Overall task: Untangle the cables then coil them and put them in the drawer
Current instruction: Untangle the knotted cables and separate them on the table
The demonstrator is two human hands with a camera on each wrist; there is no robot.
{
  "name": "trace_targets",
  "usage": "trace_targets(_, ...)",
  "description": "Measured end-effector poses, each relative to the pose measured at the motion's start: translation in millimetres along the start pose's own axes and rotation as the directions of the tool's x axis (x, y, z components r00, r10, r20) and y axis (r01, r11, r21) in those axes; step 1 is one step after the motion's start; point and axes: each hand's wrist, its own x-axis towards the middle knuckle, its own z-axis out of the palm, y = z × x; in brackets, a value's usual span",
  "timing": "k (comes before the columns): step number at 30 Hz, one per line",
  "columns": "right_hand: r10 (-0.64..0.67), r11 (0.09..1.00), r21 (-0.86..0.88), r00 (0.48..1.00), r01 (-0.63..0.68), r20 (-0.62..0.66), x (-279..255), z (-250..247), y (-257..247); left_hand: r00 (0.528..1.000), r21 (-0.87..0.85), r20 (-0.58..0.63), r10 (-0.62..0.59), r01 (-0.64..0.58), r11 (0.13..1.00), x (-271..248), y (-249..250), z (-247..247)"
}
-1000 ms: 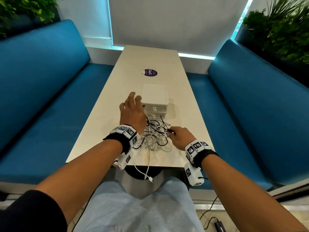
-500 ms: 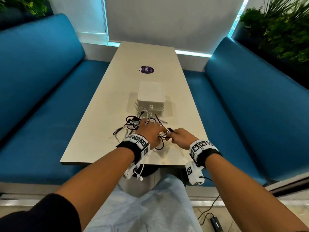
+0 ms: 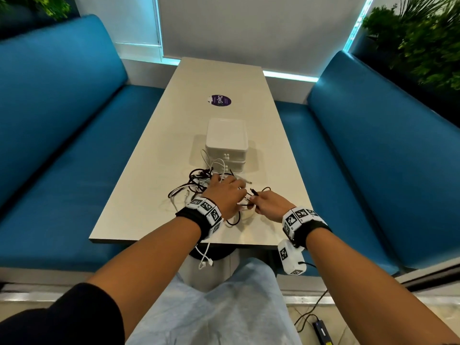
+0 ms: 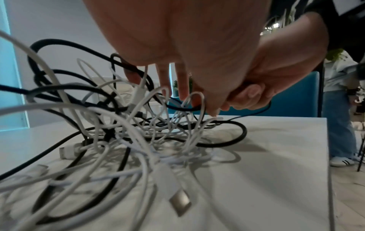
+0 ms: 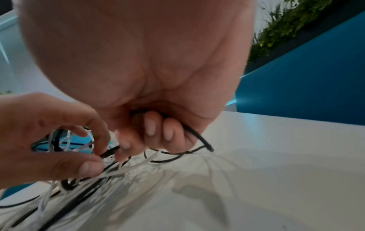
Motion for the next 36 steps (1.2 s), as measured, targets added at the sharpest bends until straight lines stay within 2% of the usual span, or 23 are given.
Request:
trace_targets(4,-0.072,0.983,-0.172,0.995,0.06,-0.063,-3.5,-1.6,1.1,0.996,0.011,0.059,0.067,-0.068,0.998,2.4,3.4,6.7)
trace_targets(8,-0.109,0.947,-0.31,0.991,0.082,-0.073,-5.6,-3.5,9.6,0.997,0.06,-0.014,0.074,-0.073,0.996,-0.7,-3.6,17.5)
trace_targets(11,-0.047,0.927,-0.375,0.989,-0.009,-0.14,-8.4,-15.7,19.7,0.997,0.033,-0.037,0.069,-0.068,0.997,-1.5,-13.5,20.7)
trace_targets(16,0.084,0.819,-0.525,0.954,-0.231,-0.289,-20.3,-38.1,42.7,0.996,0.033,-0.088,0.017,-0.014,0.999,-2.2,-27.8,20.4)
trace_targets(19,0.09,0.803,-0.54,0.947,-0.252,-0.308,-17.3,-28.7,41.2,0.997,-0.008,-0.075,-0.002,0.001,1.0,-0.4,-22.0,23.4)
trace_targets(21,0.08,0.866,-0.444,0.941,-0.23,-0.33,-14.6,-17.4,33.2,0.997,-0.02,-0.079,-0.025,0.024,1.0,0.8,-17.5,25.4)
trace_targets(24,-0.023,0.934,-0.342,0.939,-0.103,-0.344,-8.4,-0.5,16.1,0.997,-0.004,-0.072,-0.023,0.023,1.0,0.4,-16.3,25.7)
trace_targets(26,-0.112,0.944,-0.33,0.948,0.007,-0.298,-2.3,10.5,3.1,0.997,0.005,-0.076,-0.021,0.021,1.0,1.1,-15.8,23.7)
trace_targets(28,-0.174,0.935,-0.341,0.965,0.1,-0.194,4.4,20.0,-7.6,0.996,0.007,-0.082,-0.036,0.037,0.999,1.5,-13.5,23.2)
trace_targets(30,-0.181,0.921,-0.371,0.974,0.118,-0.139,8.8,23.8,-15.4,0.992,0.019,-0.108,-0.059,0.061,0.998,-0.2,-13.0,23.2)
trace_targets(36,-0.139,0.884,-0.465,0.976,0.045,-0.17,7.9,7.3,-7.8,0.988,0.07,-0.124,-0.089,0.098,0.993,-8.5,-29.2,22.9)
